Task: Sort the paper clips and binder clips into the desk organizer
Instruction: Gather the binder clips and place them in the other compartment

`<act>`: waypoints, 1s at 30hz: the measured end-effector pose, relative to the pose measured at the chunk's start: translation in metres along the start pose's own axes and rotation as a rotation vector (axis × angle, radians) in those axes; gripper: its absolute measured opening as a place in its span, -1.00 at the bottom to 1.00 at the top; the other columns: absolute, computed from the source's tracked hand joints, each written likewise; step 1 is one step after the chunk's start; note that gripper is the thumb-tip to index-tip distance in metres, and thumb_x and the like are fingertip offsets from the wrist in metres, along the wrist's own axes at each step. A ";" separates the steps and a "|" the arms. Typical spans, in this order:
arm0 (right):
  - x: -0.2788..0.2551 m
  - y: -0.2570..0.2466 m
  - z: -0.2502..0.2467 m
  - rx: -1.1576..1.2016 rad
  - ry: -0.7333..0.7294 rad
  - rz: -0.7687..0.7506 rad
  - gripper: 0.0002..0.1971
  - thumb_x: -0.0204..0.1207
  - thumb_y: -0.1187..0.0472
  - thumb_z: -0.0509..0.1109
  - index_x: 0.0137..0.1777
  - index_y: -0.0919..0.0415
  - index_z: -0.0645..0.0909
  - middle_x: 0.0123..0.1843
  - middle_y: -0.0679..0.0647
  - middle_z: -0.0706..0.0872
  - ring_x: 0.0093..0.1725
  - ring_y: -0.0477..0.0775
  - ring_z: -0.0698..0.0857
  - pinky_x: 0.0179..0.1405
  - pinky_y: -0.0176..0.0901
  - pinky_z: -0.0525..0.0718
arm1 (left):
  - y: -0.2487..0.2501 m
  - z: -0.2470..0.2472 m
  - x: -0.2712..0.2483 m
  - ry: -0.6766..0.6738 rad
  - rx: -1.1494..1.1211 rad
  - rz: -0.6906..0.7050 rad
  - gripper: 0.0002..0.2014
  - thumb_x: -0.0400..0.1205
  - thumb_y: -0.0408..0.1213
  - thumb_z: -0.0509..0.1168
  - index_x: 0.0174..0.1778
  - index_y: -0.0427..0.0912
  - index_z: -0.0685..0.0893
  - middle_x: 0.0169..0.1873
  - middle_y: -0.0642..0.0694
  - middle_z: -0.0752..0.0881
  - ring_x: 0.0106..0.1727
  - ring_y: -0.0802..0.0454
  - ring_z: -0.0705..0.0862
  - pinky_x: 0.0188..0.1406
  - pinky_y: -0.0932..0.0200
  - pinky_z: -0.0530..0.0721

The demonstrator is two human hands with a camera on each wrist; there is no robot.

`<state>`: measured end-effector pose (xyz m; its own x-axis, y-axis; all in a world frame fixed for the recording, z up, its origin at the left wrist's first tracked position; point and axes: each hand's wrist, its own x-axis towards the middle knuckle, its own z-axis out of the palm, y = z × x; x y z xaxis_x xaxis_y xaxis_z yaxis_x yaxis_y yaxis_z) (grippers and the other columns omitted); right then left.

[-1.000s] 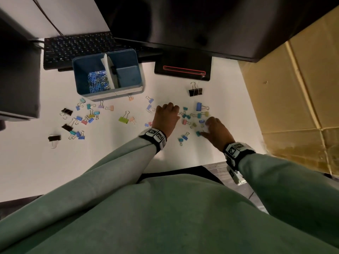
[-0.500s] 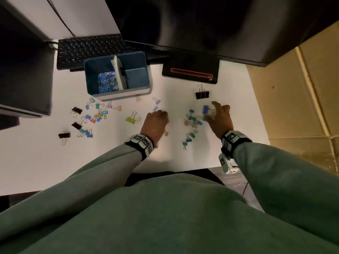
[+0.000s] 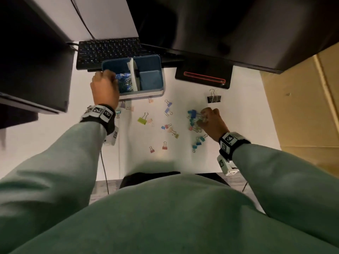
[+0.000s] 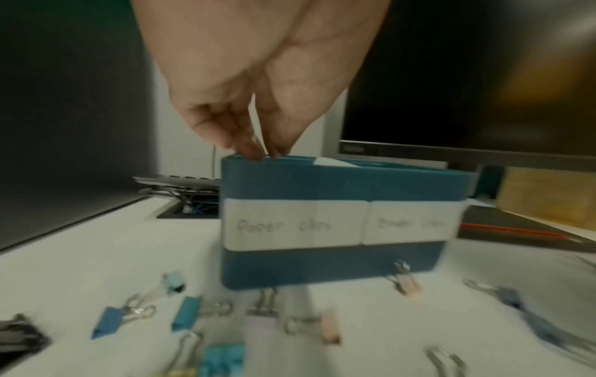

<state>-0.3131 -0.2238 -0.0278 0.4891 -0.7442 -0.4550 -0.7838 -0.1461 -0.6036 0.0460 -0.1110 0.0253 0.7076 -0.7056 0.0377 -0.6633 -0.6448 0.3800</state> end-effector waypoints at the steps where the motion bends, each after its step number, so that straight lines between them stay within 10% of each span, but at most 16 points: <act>1: -0.004 0.003 -0.004 -0.026 -0.020 -0.007 -0.39 0.42 0.09 0.57 0.39 0.12 0.35 0.25 0.17 0.37 -0.05 0.19 0.65 0.02 0.01 0.73 | 0.009 0.004 -0.012 0.028 -0.034 0.075 -0.85 0.64 -0.31 0.23 0.09 -0.19 0.62 0.10 -0.29 0.62 0.08 -0.24 0.61 0.12 -0.10 0.60; 7: -0.031 0.021 0.005 -0.221 -0.158 -0.053 -0.02 0.19 -0.03 0.70 0.49 0.08 0.16 0.25 0.20 0.36 0.06 0.30 0.66 0.10 0.21 0.73 | 0.049 0.059 -0.105 -0.338 -0.102 0.370 -0.90 0.62 -0.31 0.32 -0.07 -0.12 0.75 -0.16 -0.14 0.69 -0.23 -0.13 0.66 -0.18 0.04 0.66; 18: -0.044 0.013 0.015 -0.374 -0.200 -0.064 0.17 0.09 -0.09 0.74 0.57 0.02 0.03 0.23 0.22 0.35 0.06 0.30 0.62 0.03 0.22 0.74 | 0.054 0.097 -0.098 -0.340 0.036 0.515 -0.91 0.45 -0.44 0.42 -0.19 -0.20 0.77 -0.22 -0.20 0.68 -0.21 -0.24 0.65 -0.25 -0.06 0.64; 25: -0.020 -0.018 0.033 -0.229 -0.150 -0.154 -0.24 0.47 0.09 0.52 0.57 0.14 0.19 0.41 0.26 0.38 0.21 0.26 0.60 0.20 0.16 0.70 | 0.055 0.097 -0.107 -0.440 0.169 0.532 -0.85 0.41 -0.61 0.37 -0.16 -0.37 0.63 -0.22 -0.31 0.61 -0.21 -0.28 0.61 -0.31 -0.06 0.58; 30: 0.018 -0.019 -0.028 -0.202 0.336 -0.119 -0.48 0.55 0.05 0.38 0.48 0.05 0.37 0.41 0.19 0.38 0.32 0.22 0.49 0.17 0.08 0.67 | 0.063 0.039 -0.082 -0.175 -0.169 0.335 -0.80 0.54 -0.58 0.17 -0.16 -0.19 0.55 -0.20 -0.13 0.63 -0.14 -0.09 0.58 -0.10 0.08 0.50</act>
<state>-0.2998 -0.2527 -0.0063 0.4551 -0.8809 -0.1302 -0.8048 -0.3443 -0.4835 -0.0635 -0.1055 0.0099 0.3972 -0.9172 0.0329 -0.7905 -0.3236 0.5200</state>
